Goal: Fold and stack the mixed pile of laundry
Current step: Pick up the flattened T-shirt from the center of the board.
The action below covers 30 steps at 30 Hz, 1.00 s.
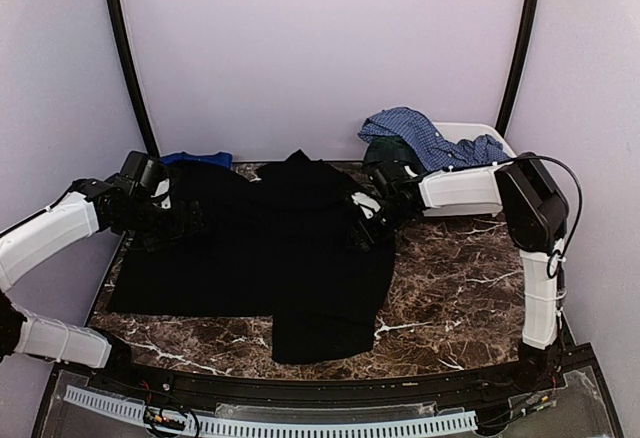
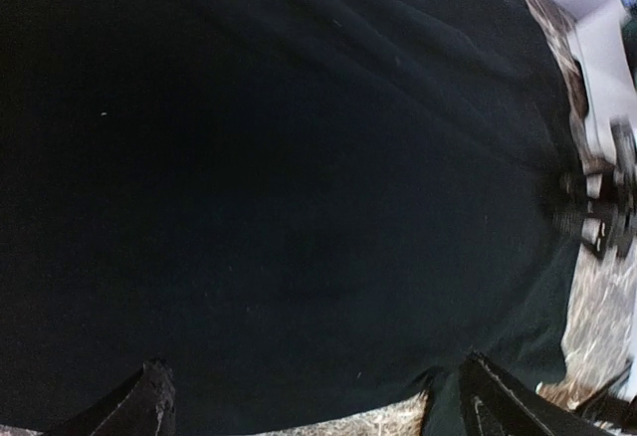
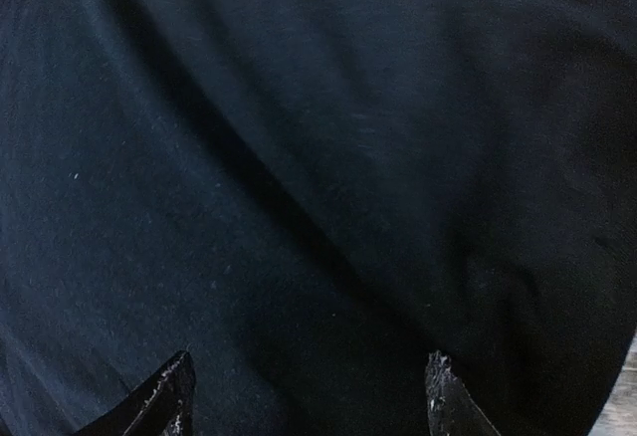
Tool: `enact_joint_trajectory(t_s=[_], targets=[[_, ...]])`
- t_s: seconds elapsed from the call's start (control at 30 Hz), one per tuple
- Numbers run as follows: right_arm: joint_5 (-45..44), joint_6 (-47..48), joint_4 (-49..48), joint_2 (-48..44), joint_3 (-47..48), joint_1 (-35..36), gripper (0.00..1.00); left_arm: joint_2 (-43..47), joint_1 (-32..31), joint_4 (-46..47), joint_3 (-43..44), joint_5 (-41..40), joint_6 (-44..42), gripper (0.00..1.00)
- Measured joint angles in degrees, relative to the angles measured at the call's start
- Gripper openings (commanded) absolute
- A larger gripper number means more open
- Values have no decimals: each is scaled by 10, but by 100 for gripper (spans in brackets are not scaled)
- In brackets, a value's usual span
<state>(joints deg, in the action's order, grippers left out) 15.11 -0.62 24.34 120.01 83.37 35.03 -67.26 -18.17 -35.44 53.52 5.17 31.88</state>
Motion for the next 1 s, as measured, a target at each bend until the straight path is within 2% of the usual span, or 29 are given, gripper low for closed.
enact_joint_trajectory(t_s=[0.1, 0.2, 0.27, 0.43, 0.53, 0.67, 1.0], targets=[[-5, 2, 0, 0, 1, -21, 75, -2, -64, 9, 0, -4, -16, 99], [-5, 3, 10, 0, 6, -36, 74, -8, -163, 29, 0, -2, -51, 99], [3, 3, 20, -3, 8, -39, 74, -16, -226, 49, 0, 5, -81, 95], [38, 2, 53, -53, -1, -24, 75, -59, -356, 106, 1, 23, -155, 78], [64, -2, 58, -128, -8, -7, 75, -107, -419, 132, 14, 39, -197, 65], [90, -13, 54, -237, -25, 2, 74, -189, -468, 163, 47, 58, -230, 58], [95, -54, 66, -387, -136, -20, 74, -366, -532, 240, 116, 88, -240, 58]])
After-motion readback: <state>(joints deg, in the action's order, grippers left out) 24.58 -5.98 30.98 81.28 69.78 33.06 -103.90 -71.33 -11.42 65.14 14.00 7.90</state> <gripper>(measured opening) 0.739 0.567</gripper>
